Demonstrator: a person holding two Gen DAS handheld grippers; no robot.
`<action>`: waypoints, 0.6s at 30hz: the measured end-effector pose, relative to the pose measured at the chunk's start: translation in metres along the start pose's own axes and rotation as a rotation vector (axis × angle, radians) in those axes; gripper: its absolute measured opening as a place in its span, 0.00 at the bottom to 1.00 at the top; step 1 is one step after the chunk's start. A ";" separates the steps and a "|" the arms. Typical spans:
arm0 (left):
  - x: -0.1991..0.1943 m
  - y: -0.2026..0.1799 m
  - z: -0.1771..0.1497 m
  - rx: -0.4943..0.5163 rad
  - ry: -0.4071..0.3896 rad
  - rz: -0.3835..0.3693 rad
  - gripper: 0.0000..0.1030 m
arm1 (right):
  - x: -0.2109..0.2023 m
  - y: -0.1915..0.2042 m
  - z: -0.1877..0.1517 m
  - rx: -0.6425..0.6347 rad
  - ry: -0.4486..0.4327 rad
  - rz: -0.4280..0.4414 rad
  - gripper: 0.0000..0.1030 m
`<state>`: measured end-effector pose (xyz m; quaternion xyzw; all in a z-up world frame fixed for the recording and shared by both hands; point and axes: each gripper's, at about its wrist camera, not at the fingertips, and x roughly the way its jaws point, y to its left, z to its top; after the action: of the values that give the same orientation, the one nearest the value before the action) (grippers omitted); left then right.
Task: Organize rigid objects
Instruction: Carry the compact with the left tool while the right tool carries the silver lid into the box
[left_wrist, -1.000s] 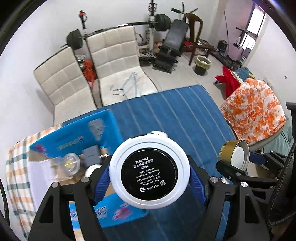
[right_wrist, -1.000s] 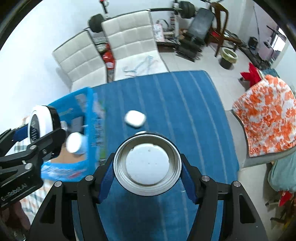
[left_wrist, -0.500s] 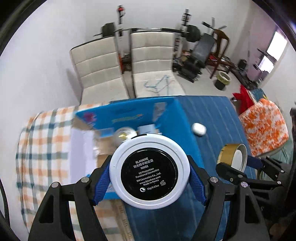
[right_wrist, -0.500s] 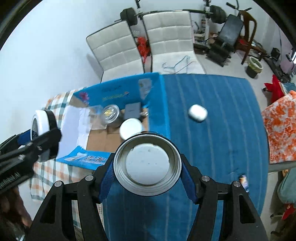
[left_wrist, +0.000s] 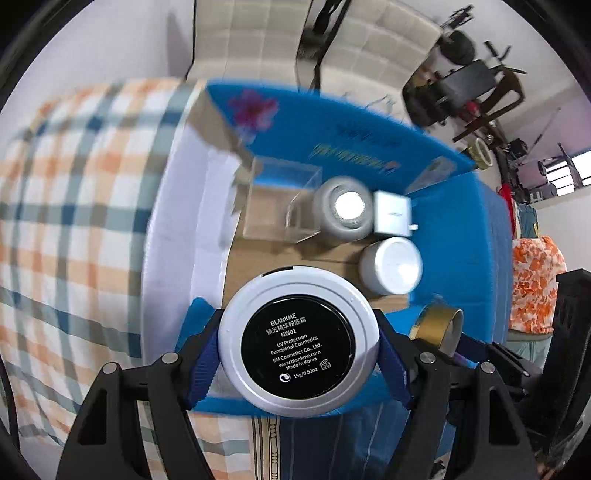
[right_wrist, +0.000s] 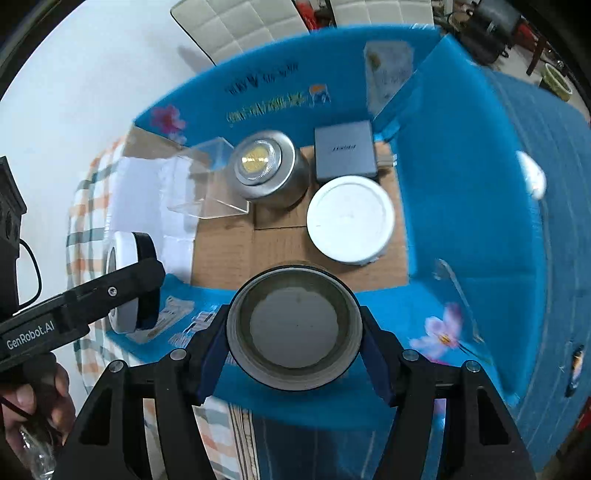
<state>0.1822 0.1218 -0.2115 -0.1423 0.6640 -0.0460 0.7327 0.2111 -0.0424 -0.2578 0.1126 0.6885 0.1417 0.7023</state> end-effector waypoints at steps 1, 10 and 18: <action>0.009 0.005 0.003 -0.016 0.022 -0.003 0.71 | 0.005 0.000 0.002 0.005 0.006 -0.001 0.65; 0.050 0.002 0.019 -0.004 0.116 -0.021 0.71 | 0.047 -0.002 0.032 0.049 0.043 0.056 0.65; 0.068 0.007 0.034 -0.013 0.189 -0.038 0.71 | 0.071 -0.004 0.048 0.084 0.096 0.064 0.66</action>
<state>0.2224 0.1160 -0.2764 -0.1543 0.7276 -0.0688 0.6649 0.2599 -0.0187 -0.3244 0.1570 0.7228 0.1400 0.6583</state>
